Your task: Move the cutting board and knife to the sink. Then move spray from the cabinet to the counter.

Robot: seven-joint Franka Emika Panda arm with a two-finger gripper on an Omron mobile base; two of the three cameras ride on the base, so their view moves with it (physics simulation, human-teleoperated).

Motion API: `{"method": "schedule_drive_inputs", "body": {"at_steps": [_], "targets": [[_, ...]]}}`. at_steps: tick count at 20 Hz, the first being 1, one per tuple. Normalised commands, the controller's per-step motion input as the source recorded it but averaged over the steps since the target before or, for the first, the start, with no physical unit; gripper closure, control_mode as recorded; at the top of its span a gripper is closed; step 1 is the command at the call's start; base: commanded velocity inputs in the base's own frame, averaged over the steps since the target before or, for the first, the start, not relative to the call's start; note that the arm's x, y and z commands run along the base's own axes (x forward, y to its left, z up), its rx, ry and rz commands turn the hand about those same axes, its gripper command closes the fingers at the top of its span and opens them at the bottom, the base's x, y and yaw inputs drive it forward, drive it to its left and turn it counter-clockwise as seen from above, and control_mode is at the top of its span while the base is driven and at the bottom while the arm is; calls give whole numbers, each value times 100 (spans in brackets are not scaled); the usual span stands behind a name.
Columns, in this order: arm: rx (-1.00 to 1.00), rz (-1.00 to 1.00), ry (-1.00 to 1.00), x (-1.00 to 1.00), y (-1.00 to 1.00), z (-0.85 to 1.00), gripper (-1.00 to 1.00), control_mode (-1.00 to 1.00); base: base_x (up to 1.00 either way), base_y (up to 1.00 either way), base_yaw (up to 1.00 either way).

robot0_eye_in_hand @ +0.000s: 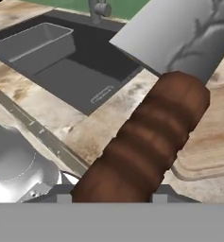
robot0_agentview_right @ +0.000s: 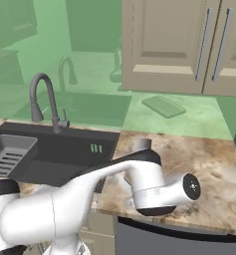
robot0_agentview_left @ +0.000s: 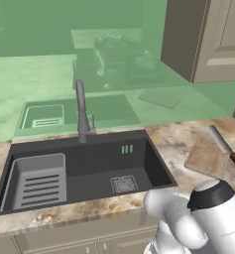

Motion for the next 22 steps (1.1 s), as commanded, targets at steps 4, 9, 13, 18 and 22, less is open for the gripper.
{"method": "schedule_drive_inputs", "body": {"at_steps": [4,9,13,18,22], "targets": [[-5,30,10,0,100,35,100,-100,0,0,0],[-5,28,14,0,100,40,100,-100,0,0,0],[-7,29,18,9,100,37,100,-100,0,0,0],[-7,31,18,22,85,10,100,-100,0,0,0],[-6,26,18,39,69,-6,100,-100,0,0,0]]}}
